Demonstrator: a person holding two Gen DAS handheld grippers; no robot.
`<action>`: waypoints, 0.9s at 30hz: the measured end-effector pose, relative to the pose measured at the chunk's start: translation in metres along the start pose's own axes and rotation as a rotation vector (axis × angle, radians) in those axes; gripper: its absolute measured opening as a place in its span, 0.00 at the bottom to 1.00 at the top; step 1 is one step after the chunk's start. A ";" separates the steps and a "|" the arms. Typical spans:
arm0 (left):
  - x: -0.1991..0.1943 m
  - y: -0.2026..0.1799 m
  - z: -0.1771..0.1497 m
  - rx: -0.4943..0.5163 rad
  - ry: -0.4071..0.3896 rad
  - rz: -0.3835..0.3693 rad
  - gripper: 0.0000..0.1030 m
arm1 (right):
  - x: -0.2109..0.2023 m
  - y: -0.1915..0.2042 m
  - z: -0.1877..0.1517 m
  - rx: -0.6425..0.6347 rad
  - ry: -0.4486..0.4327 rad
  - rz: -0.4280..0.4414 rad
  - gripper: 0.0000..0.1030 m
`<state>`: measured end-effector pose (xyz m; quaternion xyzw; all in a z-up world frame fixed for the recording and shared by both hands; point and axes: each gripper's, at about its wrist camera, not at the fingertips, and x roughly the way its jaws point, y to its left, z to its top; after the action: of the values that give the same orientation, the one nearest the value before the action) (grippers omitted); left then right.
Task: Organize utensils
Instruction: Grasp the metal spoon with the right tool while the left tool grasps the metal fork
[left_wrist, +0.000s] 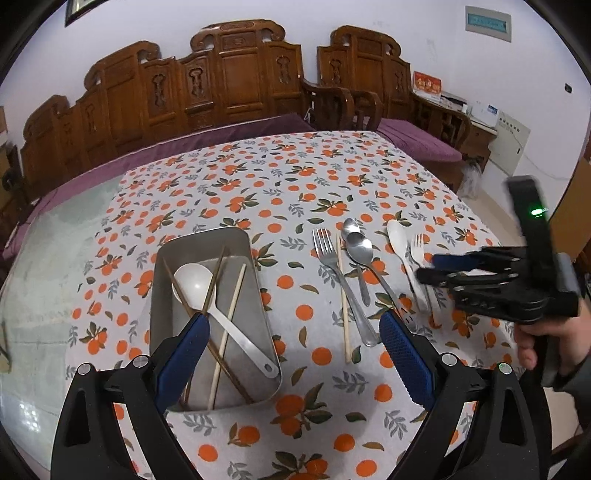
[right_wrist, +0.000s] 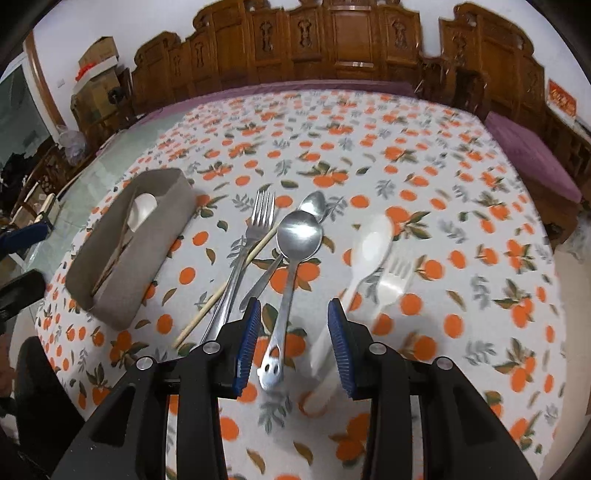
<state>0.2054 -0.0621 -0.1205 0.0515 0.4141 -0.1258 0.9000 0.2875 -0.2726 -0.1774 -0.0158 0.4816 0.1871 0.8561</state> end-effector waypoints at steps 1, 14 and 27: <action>0.001 0.000 0.002 0.003 0.004 0.000 0.87 | 0.011 0.000 0.004 0.001 0.019 0.002 0.39; 0.023 0.016 0.029 -0.003 0.037 -0.020 0.87 | 0.074 0.014 0.032 -0.070 0.169 -0.111 0.23; 0.038 0.002 0.032 -0.003 0.053 -0.051 0.87 | 0.072 0.015 0.029 -0.030 0.191 -0.139 0.07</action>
<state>0.2529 -0.0734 -0.1289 0.0428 0.4391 -0.1465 0.8854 0.3398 -0.2308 -0.2200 -0.0799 0.5559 0.1321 0.8168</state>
